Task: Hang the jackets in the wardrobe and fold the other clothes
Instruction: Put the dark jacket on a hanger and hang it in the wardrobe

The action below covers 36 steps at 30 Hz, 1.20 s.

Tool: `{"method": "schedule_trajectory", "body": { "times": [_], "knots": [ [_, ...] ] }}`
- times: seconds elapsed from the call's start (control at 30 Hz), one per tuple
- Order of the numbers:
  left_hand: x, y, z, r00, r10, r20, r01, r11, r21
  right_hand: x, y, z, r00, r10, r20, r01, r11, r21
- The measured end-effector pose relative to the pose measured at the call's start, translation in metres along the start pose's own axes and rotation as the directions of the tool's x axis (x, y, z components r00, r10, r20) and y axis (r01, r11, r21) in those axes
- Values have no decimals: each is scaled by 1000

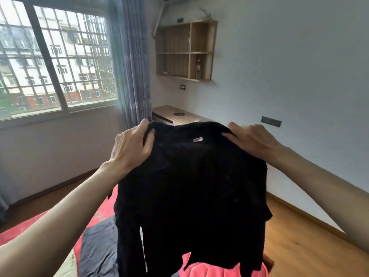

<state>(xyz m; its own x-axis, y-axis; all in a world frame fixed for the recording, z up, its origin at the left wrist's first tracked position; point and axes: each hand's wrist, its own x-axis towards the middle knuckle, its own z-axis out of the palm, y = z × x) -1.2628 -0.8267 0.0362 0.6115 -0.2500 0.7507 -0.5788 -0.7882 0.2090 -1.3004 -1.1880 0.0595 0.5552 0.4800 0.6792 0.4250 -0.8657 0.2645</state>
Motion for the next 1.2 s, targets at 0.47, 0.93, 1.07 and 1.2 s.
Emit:
{"method": "schedule_trajectory", "body": {
  "times": [0.47, 0.93, 1.07, 1.2],
  "knots": [
    [19, 203, 70, 975, 222, 5, -203, 900, -384, -175, 45, -194, 888, 459, 2, -443, 857, -263],
    [-21, 404, 97, 894, 444, 57, -306, 700, -645, -319, -1, -357, 428, 903, 39, -885, 409, 223],
    [-33, 454, 106, 864, 502, 50, -324, 627, -708, -358, -21, -399, 344, 939, 28, -920, 330, 212],
    [-45, 514, 111, 837, 547, 16, -330, 528, -782, -390, -42, -438, 246, 967, -59, -957, 252, 142]
  ]
}}
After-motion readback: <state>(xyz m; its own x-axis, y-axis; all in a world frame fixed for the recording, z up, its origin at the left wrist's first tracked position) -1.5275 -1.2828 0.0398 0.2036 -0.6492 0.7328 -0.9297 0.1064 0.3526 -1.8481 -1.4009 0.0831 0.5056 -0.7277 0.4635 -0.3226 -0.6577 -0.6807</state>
